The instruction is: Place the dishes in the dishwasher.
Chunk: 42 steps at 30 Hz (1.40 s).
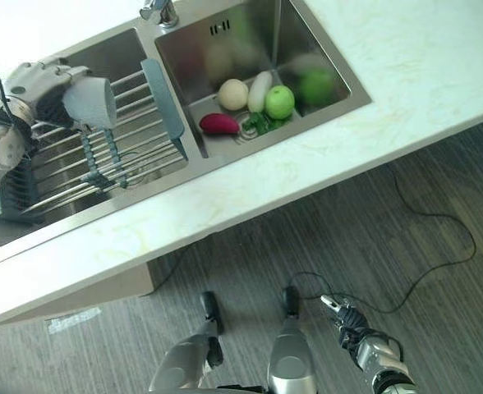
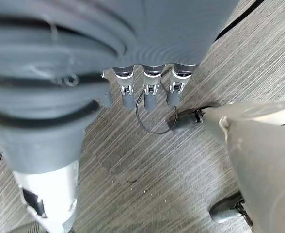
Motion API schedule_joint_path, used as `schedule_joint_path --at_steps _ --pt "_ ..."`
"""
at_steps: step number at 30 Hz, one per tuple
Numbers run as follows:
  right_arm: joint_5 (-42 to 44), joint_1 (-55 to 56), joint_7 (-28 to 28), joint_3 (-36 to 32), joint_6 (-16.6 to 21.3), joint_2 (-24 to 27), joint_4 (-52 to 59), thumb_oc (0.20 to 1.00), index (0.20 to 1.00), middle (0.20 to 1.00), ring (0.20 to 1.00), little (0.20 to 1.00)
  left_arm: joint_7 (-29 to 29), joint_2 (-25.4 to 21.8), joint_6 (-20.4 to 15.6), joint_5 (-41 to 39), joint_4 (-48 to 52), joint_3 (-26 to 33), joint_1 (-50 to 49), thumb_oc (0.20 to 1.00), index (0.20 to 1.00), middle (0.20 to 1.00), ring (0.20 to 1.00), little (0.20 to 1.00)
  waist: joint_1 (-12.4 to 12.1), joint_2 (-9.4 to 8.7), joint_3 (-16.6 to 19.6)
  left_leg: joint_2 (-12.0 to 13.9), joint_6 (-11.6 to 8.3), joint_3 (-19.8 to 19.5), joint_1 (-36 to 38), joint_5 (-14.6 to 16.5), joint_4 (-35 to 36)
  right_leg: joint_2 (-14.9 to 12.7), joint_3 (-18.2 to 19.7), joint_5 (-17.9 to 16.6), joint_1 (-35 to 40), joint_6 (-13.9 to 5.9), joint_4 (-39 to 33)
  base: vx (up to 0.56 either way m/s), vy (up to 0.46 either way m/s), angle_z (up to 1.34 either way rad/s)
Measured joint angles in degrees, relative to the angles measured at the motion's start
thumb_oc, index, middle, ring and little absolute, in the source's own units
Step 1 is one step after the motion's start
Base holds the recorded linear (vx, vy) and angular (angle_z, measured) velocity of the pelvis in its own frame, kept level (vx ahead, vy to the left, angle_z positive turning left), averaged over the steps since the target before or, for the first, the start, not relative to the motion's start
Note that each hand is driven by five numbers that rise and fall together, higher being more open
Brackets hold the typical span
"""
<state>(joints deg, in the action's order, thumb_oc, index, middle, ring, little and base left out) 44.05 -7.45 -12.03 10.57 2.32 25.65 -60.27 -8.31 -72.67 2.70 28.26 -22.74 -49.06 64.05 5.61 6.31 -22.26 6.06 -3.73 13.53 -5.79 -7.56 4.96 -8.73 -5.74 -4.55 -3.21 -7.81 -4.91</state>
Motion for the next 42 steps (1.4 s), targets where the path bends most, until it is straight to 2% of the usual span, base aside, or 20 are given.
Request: schedule_joint_path --at_steps 8,11,15,18,20,22,23,24,25,26,27,30,31,32,34,35,37,39,40,42 --pt "-0.27 1.89 0.26 -2.77 -0.09 -0.05 -2.93 1.000 1.000 1.000 1.000 1.000 -1.90 -4.28 2.09 0.39 4.76 1.95 -0.79 0.200 0.200 0.200 0.200 0.200 -1.70 2.22 5.75 -0.37 -0.04 -0.82 2.28 0.05 0.03 -0.39 -1.36 0.32 2.95 -0.13 -0.05 0.05 -0.004 0.08" --pt "-0.83 4.93 0.26 -4.82 -0.25 -0.15 -4.57 1.000 1.000 1.000 1.000 1.000 -2.99 -6.59 2.65 -0.68 6.39 7.20 -4.47 0.200 0.200 0.200 0.200 0.200 -2.13 2.88 8.07 -0.60 -0.12 -2.20 3.20 0.13 0.05 -0.58 -2.82 0.87 4.85 -0.31 -0.05 0.09 -0.075 0.20" --pt "-3.71 9.81 -0.13 -6.88 -0.55 -1.32 -6.75 1.000 1.000 1.000 1.000 1.000 -4.22 -7.90 4.90 -2.69 10.55 23.36 -21.54 0.200 0.200 0.200 0.200 0.200 -5.29 3.26 13.03 -0.54 -0.84 -3.93 4.85 0.79 0.05 -0.34 -4.74 2.10 7.58 -0.17 -0.04 0.07 -0.160 0.22" --pt "-5.49 11.75 -0.42 -6.74 -0.65 -3.63 -6.65 1.000 1.000 1.000 1.000 1.000 -6.16 -7.75 7.22 -5.45 13.67 39.14 -41.15 0.200 0.200 0.200 0.200 0.200 -8.21 1.95 16.07 0.14 -0.94 -5.63 5.98 0.88 0.05 0.52 -6.35 3.38 9.22 0.36 0.05 0.00 -0.176 0.24" --pt "-5.84 12.07 -0.71 -7.11 -0.46 -3.69 -6.73 1.000 1.000 1.000 1.000 1.000 -8.39 -5.02 7.99 -7.23 13.45 52.56 -58.24 0.200 0.200 0.200 0.200 0.200 -9.99 1.70 17.01 0.14 -0.99 -6.60 6.71 0.92 0.03 0.68 -7.14 3.76 10.42 0.38 0.02 -0.03 -0.210 0.24" --pt "-5.85 11.57 -0.83 -6.71 -0.37 -3.42 -6.69 1.000 1.000 1.000 1.000 1.000 -11.99 1.71 8.28 -9.04 14.12 65.00 -74.65 0.200 0.200 0.200 0.200 0.200 -11.24 1.80 17.48 0.16 -1.06 -8.03 7.41 0.83 0.00 1.09 -8.11 5.31 10.99 0.39 2.29 -0.06 -0.175 0.37" --pt "-5.86 12.20 -0.93 -6.61 -0.27 -3.54 -6.71 1.000 1.000 1.000 1.000 1.000 -12.70 4.93 8.75 -9.84 13.73 67.60 -79.77 0.200 0.200 0.200 0.200 0.200 -11.97 1.44 17.70 0.27 -1.22 -9.03 7.89 0.66 -0.02 1.07 -9.19 6.53 11.48 0.57 3.32 -0.08 -0.205 0.55" --pt "-5.86 13.34 -1.04 -6.56 -0.21 -3.66 -6.92 1.000 1.000 1.000 1.000 1.000 -12.77 5.70 9.44 -11.06 13.03 67.49 -80.39 0.200 0.200 0.200 0.200 0.200 -13.83 1.21 17.84 0.60 -1.48 -9.96 7.96 0.45 0.00 1.03 -10.08 8.05 11.33 0.90 5.15 -0.08 -0.223 0.49" --pt "-5.86 13.38 -1.05 -6.57 -0.22 -3.66 -6.96 1.000 1.000 1.000 1.000 1.000 -12.77 5.70 9.48 -11.16 13.00 67.49 -80.39 0.200 0.200 0.200 0.200 0.200 -13.97 1.16 17.84 0.66 -1.48 -10.06 7.96 0.46 0.00 1.04 -10.20 8.20 11.32 0.97 5.34 -0.06 -0.269 0.41" --pt "-5.82 12.30 -1.18 -6.19 -0.07 -3.35 -6.80 1.000 1.000 1.000 1.000 1.000 -13.80 7.47 9.45 -11.34 13.31 70.48 -82.04 0.200 0.200 0.200 0.200 0.200 -16.75 0.88 18.34 1.06 -1.61 -11.66 7.87 0.39 -0.09 1.73 -11.44 10.66 10.71 1.35 9.38 -0.05 -0.210 0.34" --pt "-5.76 12.21 -1.20 -5.23 0.58 -3.41 -6.68 1.000 1.000 1.000 1.000 1.000 -15.44 9.77 9.03 -11.32 14.53 71.94 -82.46 0.200 0.200 0.200 0.200 0.200 -17.05 1.14 18.37 1.11 -2.30 -12.81 7.26 0.42 -0.37 1.61 -12.09 11.92 10.27 1.82 11.53 -0.07 -0.232 0.63" --pt "-5.66 11.61 -0.75 -3.94 0.69 -4.59 -6.50 1.000 1.000 1.000 1.000 1.000 -16.01 10.47 7.78 -10.68 16.91 71.04 -82.45 0.200 0.200 0.200 0.200 0.200 -19.99 1.22 18.56 2.66 -2.21 -15.08 5.15 0.95 0.35 2.59 -16.10 14.98 8.88 3.34 17.08 -0.15 -0.179 0.88" --pt "-5.66 11.51 -0.52 -4.10 0.73 -5.40 -6.43 1.000 1.000 1.000 1.000 1.000 -16.08 10.53 7.24 -10.57 17.84 70.32 -81.08 0.200 0.200 0.200 0.200 0.200 -20.24 1.16 18.50 4.23 -1.62 -13.76 2.42 3.16 0.38 3.45 -19.34 14.93 8.85 5.48 15.48 -0.21 -0.124 1.59" --pt "-5.70 11.42 0.11 -4.43 0.71 -5.55 -6.02 1.000 1.000 1.000 1.000 1.000 -16.16 10.56 7.21 -10.56 18.04 69.12 -79.36 0.200 0.200 0.200 0.200 0.200 -20.79 0.38 18.06 4.84 -2.80 -10.24 0.67 8.38 0.44 3.02 -22.83 14.47 8.81 6.83 14.21 -0.30 -0.073 1.90" --pt "-5.51 11.54 1.72 -4.52 0.80 -5.32 -5.10 1.000 1.000 1.000 1.000 1.000 -17.11 10.77 7.27 -9.77 17.92 67.39 -77.03 0.200 0.200 0.200 0.200 0.200 -20.87 -2.91 17.39 4.04 -4.81 -0.17 -0.39 5.87 -3.29 -0.46 -28.80 12.25 8.77 7.97 11.24 -0.34 0.053 1.39" --pt "-4.91 11.43 1.84 -4.63 1.01 -4.89 -4.46 1.000 1.000 1.000 1.000 1.000 -17.75 11.66 7.36 -9.09 17.87 66.82 -76.50 0.200 0.200 0.200 0.200 0.200 -20.27 -4.07 17.20 3.27 -5.18 1.45 -0.46 5.64 -8.44 -2.02 -30.14 10.41 8.82 6.89 9.60 -0.27 0.118 1.09" --pt "-4.54 11.55 1.73 -7.01 1.92 -4.18 -4.70 1.000 1.000 1.000 1.000 1.000 -19.98 14.00 7.15 -9.04 18.11 64.71 -72.97 0.200 0.200 0.200 0.200 0.200 -17.39 -3.80 16.87 4.36 -4.24 4.25 1.36 6.80 -19.78 -3.98 -34.90 8.97 9.83 6.14 8.85 -0.25 0.177 1.25" --pt "-4.62 11.89 1.67 -7.91 2.13 -3.86 -4.93 1.000 1.000 1.000 1.000 1.000 -20.72 14.03 6.63 -9.02 18.63 64.61 -72.07 0.200 0.200 0.200 0.200 0.200 -15.78 -3.11 15.87 5.78 -4.27 8.64 7.97 7.69 -22.06 -5.83 -38.24 8.81 9.35 5.78 10.33 -0.19 0.227 0.93" --pt "-4.61 12.82 1.64 -8.73 2.44 -3.95 -4.90 1.000 1.000 1.000 1.000 1.000 -20.66 14.47 6.36 -8.99 18.61 64.08 -69.93 0.200 0.200 0.200 0.200 0.200 -13.68 -3.32 15.40 6.37 -4.41 12.79 9.69 7.71 -23.42 -7.36 -40.74 8.56 10.28 5.30 11.43 -0.14 0.270 1.37" --pt "-4.60 16.11 1.43 -9.04 2.45 -2.79 -4.96 1.000 1.000 1.000 1.000 1.000 -19.66 14.39 4.47 -7.83 19.53 61.29 -64.82 0.200 0.200 0.200 0.200 0.200 -9.52 -2.11 15.18 5.67 -3.22 18.06 12.84 4.08 -20.43 -12.04 -42.94 8.58 10.93 5.32 16.43 -0.11 0.392 1.94"
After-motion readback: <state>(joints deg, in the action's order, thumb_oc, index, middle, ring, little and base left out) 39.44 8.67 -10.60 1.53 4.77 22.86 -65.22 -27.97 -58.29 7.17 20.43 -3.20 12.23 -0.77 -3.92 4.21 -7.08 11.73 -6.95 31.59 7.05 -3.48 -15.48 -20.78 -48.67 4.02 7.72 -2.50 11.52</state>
